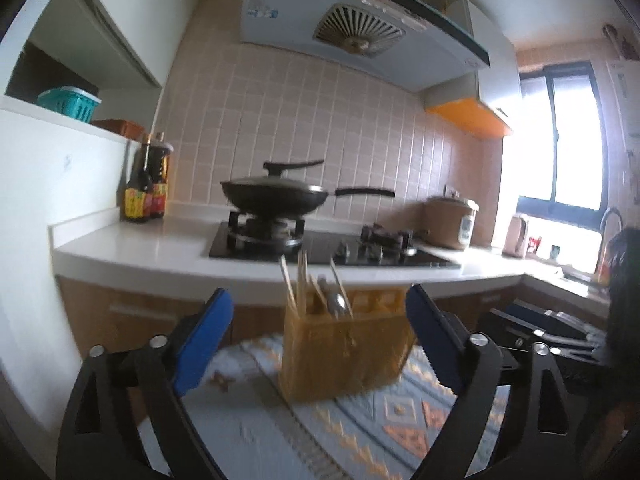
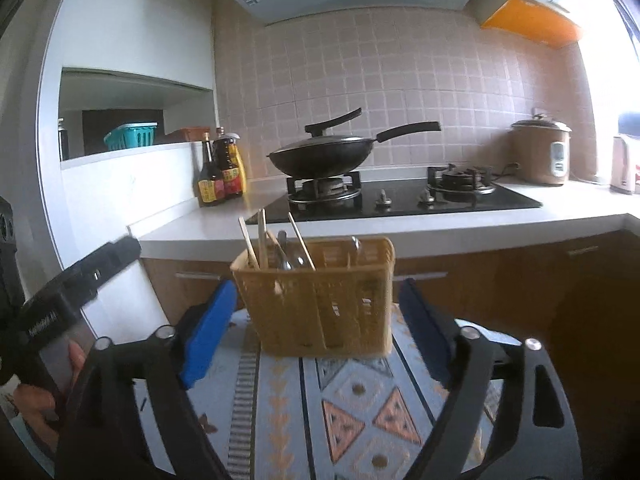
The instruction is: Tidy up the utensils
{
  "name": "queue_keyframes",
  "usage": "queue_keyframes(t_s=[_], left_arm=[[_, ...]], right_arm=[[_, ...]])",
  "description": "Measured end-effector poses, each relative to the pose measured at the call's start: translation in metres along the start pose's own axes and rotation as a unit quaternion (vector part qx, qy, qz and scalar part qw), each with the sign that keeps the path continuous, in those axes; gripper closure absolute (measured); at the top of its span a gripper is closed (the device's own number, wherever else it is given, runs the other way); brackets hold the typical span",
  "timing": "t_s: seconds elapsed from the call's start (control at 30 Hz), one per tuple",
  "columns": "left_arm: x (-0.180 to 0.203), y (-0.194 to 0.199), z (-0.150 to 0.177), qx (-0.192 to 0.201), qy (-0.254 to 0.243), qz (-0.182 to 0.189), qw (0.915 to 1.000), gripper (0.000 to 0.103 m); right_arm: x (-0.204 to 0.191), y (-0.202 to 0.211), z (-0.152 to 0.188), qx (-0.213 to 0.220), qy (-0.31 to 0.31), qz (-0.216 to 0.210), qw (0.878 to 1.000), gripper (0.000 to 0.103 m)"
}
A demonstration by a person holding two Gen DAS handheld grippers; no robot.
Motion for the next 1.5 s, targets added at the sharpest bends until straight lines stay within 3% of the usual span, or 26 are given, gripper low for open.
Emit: queue_keyframes(t_s=[0.1, 0.27, 0.37, 0.47, 0.53, 0.6, 0.87, 1.03, 1.5], left_arm=[[0.001, 0.008, 0.026, -0.015, -0.004, -0.039, 0.9991, 0.012], [-0.002, 0.011, 0.061, -0.02, -0.006, -0.091, 0.9957, 0.012], [-0.001, 0.01, 0.071, -0.013, -0.025, -0.12, 0.9924, 0.012], [-0.003, 0.012, 0.078, -0.004, -0.029, -0.133, 0.9907, 0.012], [-0.006, 0.009, 0.081, -0.006, -0.028, -0.14, 0.9898, 0.012], [-0.006, 0.006, 0.082, -0.006, -0.034, -0.147, 0.9885, 0.012], [-0.008, 0.004, 0.082, -0.014, -0.032, -0.143, 0.9891, 0.012], [-0.008, 0.005, 0.082, -0.009, -0.031, -0.141, 0.9894, 0.012], [-0.003, 0.007, 0.08, -0.001, -0.042, -0.144, 0.9886, 0.008]], right_arm=[[-0.005, 0.012, 0.021, 0.003, 0.008, 0.028, 1.0, 0.008], [0.003, 0.009, 0.056, 0.012, 0.015, 0.084, 0.996, 0.008], [0.021, -0.002, 0.079, -0.005, 0.004, 0.109, 0.994, 0.008], [0.037, -0.003, 0.079, -0.013, -0.028, 0.099, 0.995, 0.008], [0.043, 0.003, 0.077, 0.01, -0.02, 0.131, 0.991, 0.008], [0.044, -0.001, 0.079, 0.0, -0.019, 0.129, 0.991, 0.008], [0.021, 0.001, 0.079, 0.019, 0.033, 0.129, 0.991, 0.008], [0.018, 0.005, 0.079, 0.035, 0.036, 0.133, 0.99, 0.008], [0.019, 0.002, 0.081, 0.023, 0.03, 0.129, 0.991, 0.008]])
Point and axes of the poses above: each gripper's, at about its wrist camera, not at the fingertips, and y roughly against the way its jaws point, x to its right, z to its underside, the point moved 5 cm from there along -y, roughly the way its jaws point, and after that the axes turned 2 degrees about z, right-handed, at the moved point
